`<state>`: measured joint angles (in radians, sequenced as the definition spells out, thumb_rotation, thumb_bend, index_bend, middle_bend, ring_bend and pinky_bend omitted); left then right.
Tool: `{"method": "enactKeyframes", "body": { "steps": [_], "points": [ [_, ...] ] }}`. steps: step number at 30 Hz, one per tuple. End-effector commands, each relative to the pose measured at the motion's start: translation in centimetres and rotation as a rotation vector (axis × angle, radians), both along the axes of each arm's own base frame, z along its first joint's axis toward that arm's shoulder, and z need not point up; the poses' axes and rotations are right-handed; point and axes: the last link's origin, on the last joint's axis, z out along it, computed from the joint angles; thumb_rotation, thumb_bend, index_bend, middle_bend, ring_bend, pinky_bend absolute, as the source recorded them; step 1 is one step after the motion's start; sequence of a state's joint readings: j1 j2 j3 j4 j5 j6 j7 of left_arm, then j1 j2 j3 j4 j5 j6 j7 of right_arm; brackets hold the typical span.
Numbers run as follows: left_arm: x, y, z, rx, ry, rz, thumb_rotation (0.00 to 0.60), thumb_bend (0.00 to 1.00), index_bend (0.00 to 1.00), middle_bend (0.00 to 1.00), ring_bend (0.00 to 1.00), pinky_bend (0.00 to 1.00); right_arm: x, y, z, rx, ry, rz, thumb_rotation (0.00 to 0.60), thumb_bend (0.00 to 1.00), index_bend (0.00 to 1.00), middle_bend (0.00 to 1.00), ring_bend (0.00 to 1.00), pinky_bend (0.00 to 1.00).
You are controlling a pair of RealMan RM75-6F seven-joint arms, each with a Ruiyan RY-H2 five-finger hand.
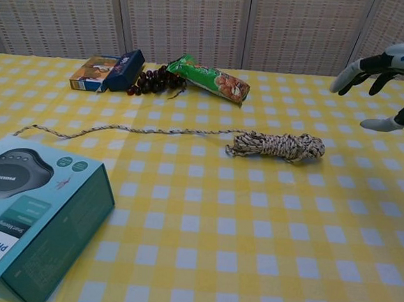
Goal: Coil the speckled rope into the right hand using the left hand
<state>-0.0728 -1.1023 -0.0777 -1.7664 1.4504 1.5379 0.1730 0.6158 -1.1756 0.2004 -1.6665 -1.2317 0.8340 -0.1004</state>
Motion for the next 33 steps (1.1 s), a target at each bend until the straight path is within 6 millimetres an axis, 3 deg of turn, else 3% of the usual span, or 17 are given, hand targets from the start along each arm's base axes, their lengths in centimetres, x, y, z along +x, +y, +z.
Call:
{"method": "enactKeyframes", "body": {
  "steps": [1,11,18,33],
  "points": [
    [-0.1,-0.1,0.0,-0.002,0.001,0.003,0.6,0.36,0.32,0.23,0.23,0.2,0.8,-1.9,-2.4,0.019,0.035,-0.003,0.6,0.26,0.24,0.24,0.15,0.22],
    [-0.5,-0.1,-0.1,-0.011,0.001,0.012,0.6,0.36,0.32,0.23,0.23,0.2,1.4,-4.5,-6.9,0.039,0.066,-0.07,0.6,0.26,0.24,0.24,0.15,0.23],
    [-0.6,0.1,-0.3,-0.018,0.0,0.012,0.6,0.36,0.32,0.23,0.23,0.2,2.0,-4.9,-9.3,0.048,0.093,-0.072,0.6,0.26,0.24,0.27,0.15,0.24],
    [-1.1,0.1,-0.8,-0.025,-0.015,0.016,0.6,0.36,0.32,0.23,0.23,0.2,2.4,-5.4,-11.2,0.032,0.144,-0.089,0.6,0.26,0.24,0.31,0.17,0.29]
  ]
}}
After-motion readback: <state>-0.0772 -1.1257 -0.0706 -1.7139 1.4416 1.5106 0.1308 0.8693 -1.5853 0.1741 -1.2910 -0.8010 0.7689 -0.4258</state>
